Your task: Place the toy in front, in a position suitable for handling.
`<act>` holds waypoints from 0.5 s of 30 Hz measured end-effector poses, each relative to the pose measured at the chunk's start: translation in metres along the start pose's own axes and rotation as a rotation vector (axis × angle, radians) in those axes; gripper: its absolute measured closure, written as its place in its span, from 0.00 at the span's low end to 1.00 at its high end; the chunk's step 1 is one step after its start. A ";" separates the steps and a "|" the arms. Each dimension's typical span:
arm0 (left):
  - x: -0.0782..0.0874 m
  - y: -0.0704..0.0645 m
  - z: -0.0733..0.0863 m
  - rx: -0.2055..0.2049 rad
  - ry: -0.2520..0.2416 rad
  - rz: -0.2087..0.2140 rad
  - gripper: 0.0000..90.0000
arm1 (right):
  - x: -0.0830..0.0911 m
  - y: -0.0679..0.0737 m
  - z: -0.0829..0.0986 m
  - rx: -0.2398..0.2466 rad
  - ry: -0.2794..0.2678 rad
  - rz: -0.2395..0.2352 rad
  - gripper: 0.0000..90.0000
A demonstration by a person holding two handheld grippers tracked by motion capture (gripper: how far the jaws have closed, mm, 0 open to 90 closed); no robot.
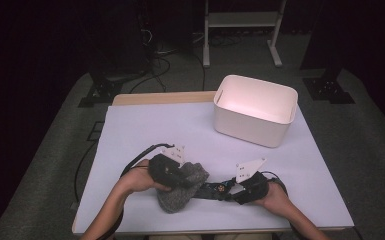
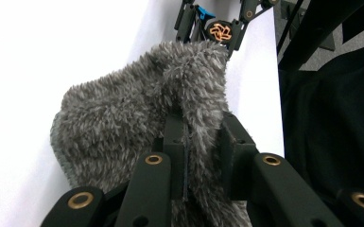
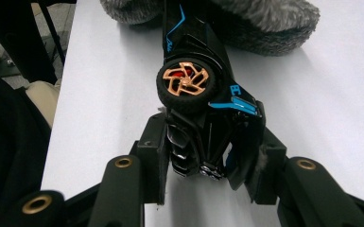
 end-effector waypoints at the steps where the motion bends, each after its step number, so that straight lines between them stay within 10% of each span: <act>1: -0.003 0.000 -0.003 -0.008 0.004 -0.001 0.85 | 0.000 0.000 0.000 -0.002 -0.002 0.000 0.62; 15: -0.050 -0.009 -0.058 -0.146 0.054 0.072 0.87 | 0.000 0.004 0.000 0.017 0.008 0.012 0.62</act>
Point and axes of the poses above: each handheld gripper's, and its own axes: x roughly backward along the jaws, z roughly out of its underside, y roughly to its left, the point moved 1 cm from there along -x, roughly forward along the jaws, and after that the axes turned 3 degrees about -x, right-handed, at the moved point
